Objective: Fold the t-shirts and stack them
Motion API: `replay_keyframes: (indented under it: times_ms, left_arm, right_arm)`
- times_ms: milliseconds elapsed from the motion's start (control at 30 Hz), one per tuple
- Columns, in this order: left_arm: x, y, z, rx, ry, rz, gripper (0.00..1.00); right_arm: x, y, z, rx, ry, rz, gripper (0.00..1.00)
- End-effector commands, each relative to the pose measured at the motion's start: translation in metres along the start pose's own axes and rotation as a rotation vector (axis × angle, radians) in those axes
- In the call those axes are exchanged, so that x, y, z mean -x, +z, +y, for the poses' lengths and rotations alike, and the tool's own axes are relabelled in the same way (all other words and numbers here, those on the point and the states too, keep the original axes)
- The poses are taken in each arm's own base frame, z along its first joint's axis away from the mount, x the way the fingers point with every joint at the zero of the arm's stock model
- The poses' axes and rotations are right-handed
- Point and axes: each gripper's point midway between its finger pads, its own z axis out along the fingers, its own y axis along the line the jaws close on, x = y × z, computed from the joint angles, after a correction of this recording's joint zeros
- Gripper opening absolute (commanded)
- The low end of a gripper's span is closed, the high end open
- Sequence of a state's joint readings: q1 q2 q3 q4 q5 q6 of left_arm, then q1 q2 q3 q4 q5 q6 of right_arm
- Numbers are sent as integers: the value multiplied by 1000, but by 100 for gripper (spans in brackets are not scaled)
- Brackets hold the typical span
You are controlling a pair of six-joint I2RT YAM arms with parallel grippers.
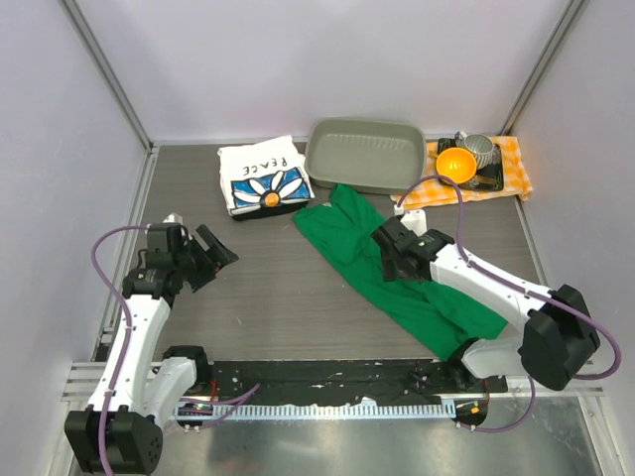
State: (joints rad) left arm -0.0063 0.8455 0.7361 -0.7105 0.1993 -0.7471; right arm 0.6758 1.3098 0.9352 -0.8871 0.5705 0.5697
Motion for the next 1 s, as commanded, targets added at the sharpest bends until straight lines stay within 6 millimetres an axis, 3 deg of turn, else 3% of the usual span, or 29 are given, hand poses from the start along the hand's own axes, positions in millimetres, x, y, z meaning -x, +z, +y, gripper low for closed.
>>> replay_keyframes:
  times_ms: [0,200,367,533,833,967]
  left_arm:
    - [4,4,-6,-36,25,-13,80]
    - [6,8,-3,-19,27,-12,80]
    - [6,12,-1,-4,23,-4,80]
    - [10,14,0,9,21,-9,80]
    - [12,13,6,44,25,-20,80]
    - [13,13,8,58,30,-31,80]
  right_arm:
    - [-10,17,13,57,18,53,100]
    - [-26,37,19,73,23,114,100]
    - [-27,47,31,127,66,138,100]
    - [-56,69,50,186,93,245,100]
    - [-92,92,101,366,117,391,100]
    - [-99,84,132,495,157,465,100]
